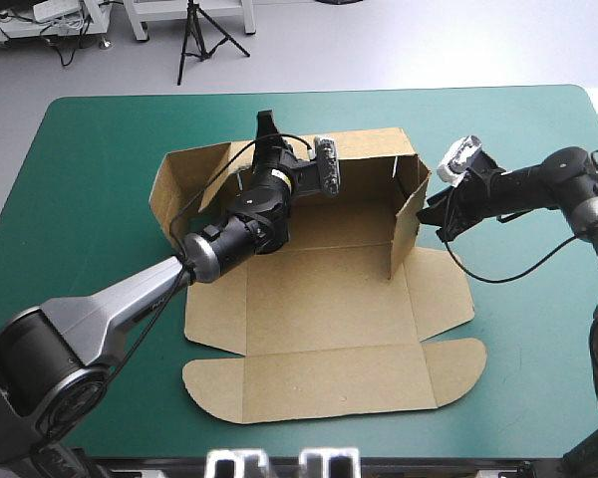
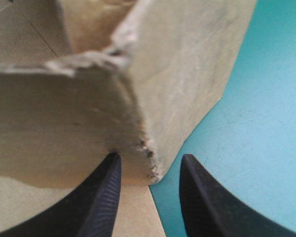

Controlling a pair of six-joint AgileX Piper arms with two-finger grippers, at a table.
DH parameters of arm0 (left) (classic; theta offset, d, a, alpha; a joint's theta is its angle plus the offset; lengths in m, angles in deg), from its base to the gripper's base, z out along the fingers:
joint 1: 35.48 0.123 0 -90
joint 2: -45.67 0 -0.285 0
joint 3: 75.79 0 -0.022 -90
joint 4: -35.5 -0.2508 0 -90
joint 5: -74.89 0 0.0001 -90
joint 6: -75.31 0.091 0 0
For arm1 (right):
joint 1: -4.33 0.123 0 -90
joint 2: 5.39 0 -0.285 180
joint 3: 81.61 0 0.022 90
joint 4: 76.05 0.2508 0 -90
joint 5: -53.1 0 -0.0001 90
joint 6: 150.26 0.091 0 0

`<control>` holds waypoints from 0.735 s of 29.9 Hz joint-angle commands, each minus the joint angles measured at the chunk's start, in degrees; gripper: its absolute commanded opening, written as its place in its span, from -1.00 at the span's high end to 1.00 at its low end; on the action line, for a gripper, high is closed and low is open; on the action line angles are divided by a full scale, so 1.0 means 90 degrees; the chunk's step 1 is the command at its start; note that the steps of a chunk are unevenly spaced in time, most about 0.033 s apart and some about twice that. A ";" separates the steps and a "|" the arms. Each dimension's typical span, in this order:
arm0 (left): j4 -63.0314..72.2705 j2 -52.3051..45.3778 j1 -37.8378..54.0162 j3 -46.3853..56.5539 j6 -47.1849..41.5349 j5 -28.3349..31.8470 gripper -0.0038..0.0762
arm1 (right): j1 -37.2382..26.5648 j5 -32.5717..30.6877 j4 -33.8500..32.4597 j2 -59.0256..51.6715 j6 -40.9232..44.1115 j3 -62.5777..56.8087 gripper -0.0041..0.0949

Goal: Fold the box

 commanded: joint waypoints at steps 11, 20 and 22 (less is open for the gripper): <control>-0.0018 -0.0223 -0.0004 -0.0155 0.0332 -0.0183 0.92 | 0.0763 0.0858 0.0515 -0.0288 -0.0374 0.0192 0.17; -0.0018 -0.0223 -0.0004 -0.0155 0.0349 -0.0151 0.92 | 0.0751 0.0428 0.1050 -0.0288 -0.0374 0.0192 0.17; -0.0018 -0.0223 -0.0004 -0.0155 0.0349 -0.0122 0.92 | 0.0751 0.0457 0.1336 -0.0275 -0.0404 0.0192 0.17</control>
